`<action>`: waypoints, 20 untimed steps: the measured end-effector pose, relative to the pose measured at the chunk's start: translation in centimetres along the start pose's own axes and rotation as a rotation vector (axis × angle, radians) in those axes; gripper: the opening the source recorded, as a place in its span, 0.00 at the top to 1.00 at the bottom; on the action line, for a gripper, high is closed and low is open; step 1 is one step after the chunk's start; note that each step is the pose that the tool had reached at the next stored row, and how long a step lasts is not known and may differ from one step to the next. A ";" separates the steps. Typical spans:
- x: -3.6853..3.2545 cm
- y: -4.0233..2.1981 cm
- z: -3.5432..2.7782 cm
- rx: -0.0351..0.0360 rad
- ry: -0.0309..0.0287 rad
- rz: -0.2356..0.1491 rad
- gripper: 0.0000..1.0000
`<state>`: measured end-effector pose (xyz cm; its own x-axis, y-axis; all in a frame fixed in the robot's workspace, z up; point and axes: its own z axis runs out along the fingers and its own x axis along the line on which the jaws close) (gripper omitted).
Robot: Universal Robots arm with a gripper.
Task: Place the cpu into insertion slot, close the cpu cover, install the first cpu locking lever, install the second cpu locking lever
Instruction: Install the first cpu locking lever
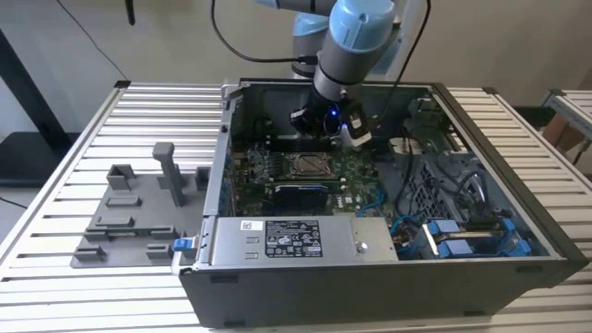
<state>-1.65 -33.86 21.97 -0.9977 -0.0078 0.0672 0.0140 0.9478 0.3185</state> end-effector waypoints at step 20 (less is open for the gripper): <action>0.32 -0.11 -3.18 0.0984 0.0017 0.007 0.89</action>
<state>-1.75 -34.98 24.97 -0.9975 -0.0019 0.0706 0.0139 0.9746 0.2237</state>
